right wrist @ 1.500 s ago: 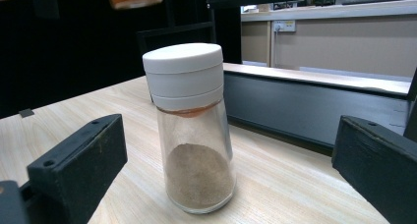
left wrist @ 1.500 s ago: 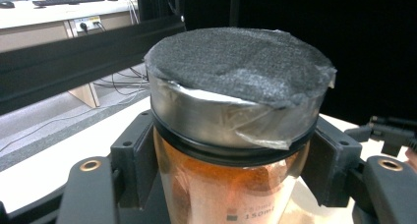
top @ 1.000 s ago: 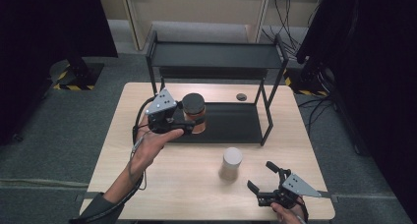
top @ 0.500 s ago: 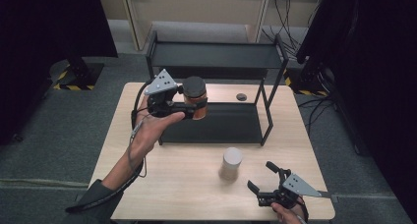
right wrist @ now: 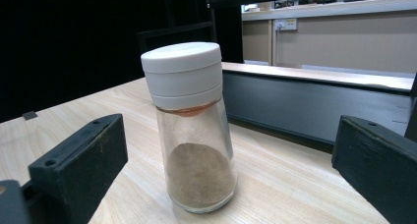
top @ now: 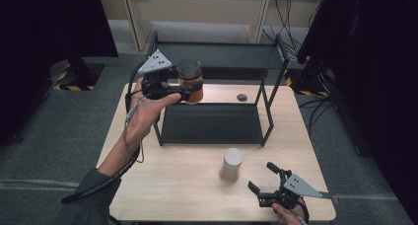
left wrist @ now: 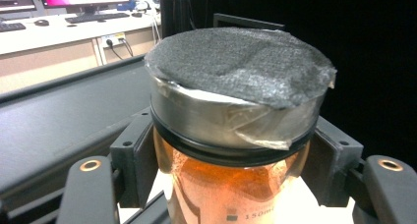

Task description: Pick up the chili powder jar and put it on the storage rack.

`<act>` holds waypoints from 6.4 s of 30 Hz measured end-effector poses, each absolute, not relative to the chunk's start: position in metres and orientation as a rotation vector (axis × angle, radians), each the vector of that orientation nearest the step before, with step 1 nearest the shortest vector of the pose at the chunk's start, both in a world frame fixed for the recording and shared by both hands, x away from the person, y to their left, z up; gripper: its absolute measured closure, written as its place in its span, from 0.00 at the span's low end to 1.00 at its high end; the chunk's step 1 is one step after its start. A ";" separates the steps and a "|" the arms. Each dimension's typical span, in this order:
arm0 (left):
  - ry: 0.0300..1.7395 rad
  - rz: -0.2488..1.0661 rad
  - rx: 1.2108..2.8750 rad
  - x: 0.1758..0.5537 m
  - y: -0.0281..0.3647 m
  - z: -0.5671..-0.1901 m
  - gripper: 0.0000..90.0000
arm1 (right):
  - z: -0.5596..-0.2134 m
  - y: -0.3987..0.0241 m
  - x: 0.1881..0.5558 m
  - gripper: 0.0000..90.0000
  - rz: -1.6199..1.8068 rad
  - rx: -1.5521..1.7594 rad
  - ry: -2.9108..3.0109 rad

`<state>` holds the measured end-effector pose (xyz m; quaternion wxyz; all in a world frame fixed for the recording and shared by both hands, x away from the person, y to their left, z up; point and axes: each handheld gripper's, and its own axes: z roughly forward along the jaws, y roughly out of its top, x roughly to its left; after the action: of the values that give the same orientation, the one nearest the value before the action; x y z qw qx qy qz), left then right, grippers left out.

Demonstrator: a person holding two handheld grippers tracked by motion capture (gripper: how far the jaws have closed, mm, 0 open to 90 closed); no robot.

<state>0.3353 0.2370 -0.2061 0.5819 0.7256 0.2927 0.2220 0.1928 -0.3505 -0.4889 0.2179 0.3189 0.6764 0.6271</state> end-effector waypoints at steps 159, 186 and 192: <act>0.669 0.654 1.526 0.282 0.223 -0.277 0.03 | -0.489 -0.350 0.193 0.01 1.756 0.870 1.883; 0.630 0.568 1.521 0.247 0.227 -0.344 0.03 | -0.490 -0.349 0.193 0.01 1.756 0.871 1.883; 0.610 0.567 1.546 0.239 0.229 -0.355 0.03 | -0.490 -0.349 0.193 0.01 1.757 0.871 1.879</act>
<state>0.2386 0.2285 -0.3547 0.6385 0.6774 0.2675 0.2486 0.1926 -0.3494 -0.4899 0.2114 0.3136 0.6762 0.6323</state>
